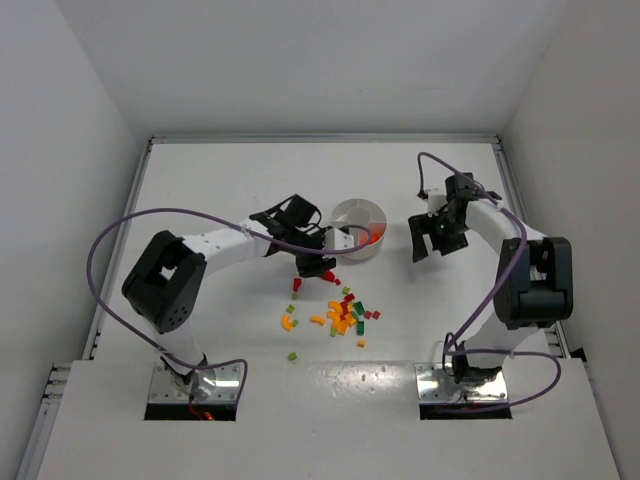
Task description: Sort the legos into containers by color
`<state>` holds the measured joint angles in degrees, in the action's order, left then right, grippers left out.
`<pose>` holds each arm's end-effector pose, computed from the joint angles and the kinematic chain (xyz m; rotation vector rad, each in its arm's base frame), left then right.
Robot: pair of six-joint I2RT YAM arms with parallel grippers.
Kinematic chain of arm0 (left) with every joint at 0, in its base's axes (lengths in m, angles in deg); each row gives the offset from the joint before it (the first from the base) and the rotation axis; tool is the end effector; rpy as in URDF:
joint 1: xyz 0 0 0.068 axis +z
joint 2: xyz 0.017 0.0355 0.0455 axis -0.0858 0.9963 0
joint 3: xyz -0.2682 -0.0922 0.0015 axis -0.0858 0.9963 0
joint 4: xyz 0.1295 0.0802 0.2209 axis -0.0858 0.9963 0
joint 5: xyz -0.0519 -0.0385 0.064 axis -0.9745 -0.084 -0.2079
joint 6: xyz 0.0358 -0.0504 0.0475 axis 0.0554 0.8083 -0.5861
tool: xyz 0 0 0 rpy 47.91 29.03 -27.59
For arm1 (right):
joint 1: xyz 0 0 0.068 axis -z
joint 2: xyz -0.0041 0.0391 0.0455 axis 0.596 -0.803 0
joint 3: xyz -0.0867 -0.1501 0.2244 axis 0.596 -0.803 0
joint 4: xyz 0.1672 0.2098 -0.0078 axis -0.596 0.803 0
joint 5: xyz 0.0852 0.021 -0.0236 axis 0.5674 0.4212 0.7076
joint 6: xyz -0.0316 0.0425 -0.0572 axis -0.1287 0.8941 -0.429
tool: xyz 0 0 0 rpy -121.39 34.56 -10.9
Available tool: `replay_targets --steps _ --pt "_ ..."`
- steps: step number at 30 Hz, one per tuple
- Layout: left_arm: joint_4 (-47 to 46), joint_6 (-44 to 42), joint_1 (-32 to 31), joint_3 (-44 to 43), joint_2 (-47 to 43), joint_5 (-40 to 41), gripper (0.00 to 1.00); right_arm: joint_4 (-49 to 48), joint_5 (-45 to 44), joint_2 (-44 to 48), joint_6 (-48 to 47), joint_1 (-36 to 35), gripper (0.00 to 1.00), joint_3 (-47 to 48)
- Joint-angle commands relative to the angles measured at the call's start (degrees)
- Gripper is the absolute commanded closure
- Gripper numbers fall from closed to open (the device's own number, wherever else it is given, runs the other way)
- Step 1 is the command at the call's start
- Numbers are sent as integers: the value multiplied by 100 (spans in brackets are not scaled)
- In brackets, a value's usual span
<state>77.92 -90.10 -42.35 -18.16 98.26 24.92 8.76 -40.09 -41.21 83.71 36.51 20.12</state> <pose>0.2795 -0.2536 0.1796 1.6750 1.8386 -0.6177 0.3237 0.0148 0.1524 -0.1885 2.8461 0.2936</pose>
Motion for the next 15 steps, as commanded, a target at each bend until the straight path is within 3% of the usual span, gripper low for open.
replay_targets --steps 1,8,15 --pt "-265 -358 -19 29 57 -371 42 -32 -207 297 82 34 17 287" --pt "-265 -630 -19 -24 312 -530 48 214 -260 429 29 139 17 516" --pt "42 -1026 -19 -340 682 -530 60 268 -313 482 29 297 17 639"
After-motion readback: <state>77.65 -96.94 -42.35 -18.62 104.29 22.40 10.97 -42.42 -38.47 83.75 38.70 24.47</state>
